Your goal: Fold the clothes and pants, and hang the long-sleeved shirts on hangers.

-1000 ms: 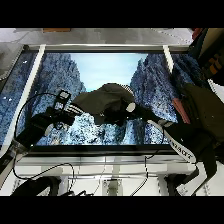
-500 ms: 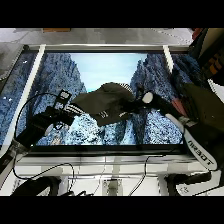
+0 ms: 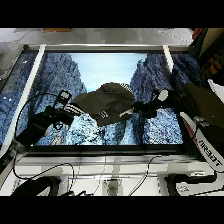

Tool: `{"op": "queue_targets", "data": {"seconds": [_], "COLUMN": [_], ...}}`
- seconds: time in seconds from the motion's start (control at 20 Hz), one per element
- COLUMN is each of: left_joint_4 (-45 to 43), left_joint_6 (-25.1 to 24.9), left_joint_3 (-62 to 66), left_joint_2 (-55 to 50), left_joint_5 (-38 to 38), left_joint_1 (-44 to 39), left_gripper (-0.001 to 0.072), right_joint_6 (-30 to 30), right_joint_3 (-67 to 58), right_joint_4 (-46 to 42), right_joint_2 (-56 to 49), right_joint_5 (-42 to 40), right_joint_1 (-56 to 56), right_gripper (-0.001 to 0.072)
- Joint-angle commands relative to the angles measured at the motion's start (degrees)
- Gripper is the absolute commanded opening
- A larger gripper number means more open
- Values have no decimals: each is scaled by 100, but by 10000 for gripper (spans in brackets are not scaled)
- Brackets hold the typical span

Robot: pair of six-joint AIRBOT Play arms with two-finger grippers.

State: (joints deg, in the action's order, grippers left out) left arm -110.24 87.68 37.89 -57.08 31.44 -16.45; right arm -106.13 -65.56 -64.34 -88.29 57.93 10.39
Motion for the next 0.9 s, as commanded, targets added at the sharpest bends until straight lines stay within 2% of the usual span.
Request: {"op": "queue_targets", "data": {"seconds": [0.0, 0.2, 0.45, 0.55, 0.7, 0.75, 0.8, 0.85], "left_joint_4": [-11, -11, -11, -11, -11, -11, -11, -11], "left_joint_6": [-2, -2, -2, -2, 0, 0, -2, -2], "left_joint_3": [-2, -2, -2, -2, -2, -2, -2, -2], "left_joint_2": [-11, -15, -15, -15, -15, -15, -15, -15], "left_joint_5": [-28, -63, -81, -164, -304, -321, -328, -328], "left_joint_1": [0, 0, 0, 0, 0, 0, 0, 0], "left_gripper": [5, 5, 5, 5, 5, 5, 5, 6], "right_joint_6": [-243, -223, -232, -232, -229, -229, -229, -225], "right_joint_3": [262, 271, 262, 232, 184, 153, 109, 55], "right_joint_4": [787, 1285, 1434, 1491, 1499, 1491, 1462, 1440], "right_joint_2": [-168, -466, -568, -566, -564, -564, -564, -564], "right_joint_5": [-409, -1429, -2643, -2973, -3418, -3512, -3615, -3709], "right_joint_1": [33, 444, 859, 940, 964, 957, 946, 938], "right_gripper": [550, 547, 540, 339, 306, 238, 23, 16]}}
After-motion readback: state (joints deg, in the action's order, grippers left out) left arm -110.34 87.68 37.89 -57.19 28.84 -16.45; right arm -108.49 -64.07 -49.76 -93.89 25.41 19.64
